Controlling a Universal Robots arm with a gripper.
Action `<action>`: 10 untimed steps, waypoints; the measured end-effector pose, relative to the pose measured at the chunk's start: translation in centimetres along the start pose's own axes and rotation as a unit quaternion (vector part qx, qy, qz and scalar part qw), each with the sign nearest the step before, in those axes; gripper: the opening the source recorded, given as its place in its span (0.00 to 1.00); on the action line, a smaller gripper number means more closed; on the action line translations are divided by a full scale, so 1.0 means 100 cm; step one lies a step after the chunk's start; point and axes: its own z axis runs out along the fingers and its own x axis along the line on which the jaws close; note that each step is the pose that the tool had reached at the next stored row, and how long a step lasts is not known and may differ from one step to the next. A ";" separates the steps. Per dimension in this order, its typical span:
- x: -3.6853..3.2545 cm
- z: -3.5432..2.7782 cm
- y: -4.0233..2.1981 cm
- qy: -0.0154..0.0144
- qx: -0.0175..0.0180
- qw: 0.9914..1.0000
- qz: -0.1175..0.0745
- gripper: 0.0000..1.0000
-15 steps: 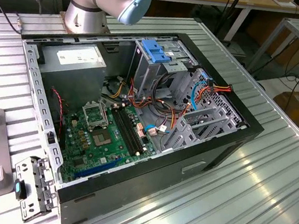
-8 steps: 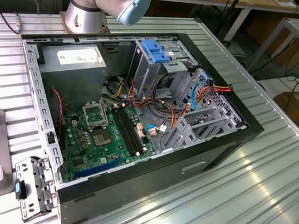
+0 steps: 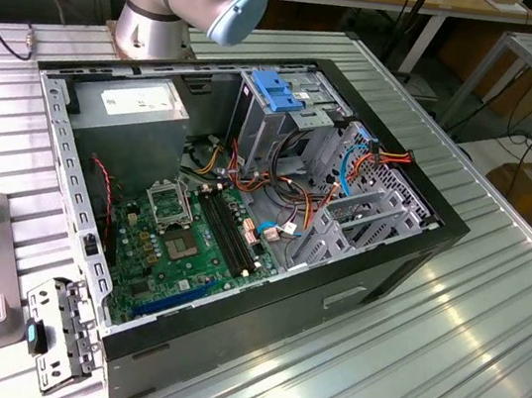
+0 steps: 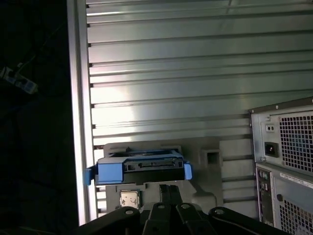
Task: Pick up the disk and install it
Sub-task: 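Reach for the disk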
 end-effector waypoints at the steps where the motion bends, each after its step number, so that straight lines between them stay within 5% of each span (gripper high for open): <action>1: 0.0051 -0.0002 -0.0001 0.000 0.000 1.000 0.000 0.11; 10: 0.0440 -0.0009 -0.0008 0.000 0.000 1.000 0.000 0.11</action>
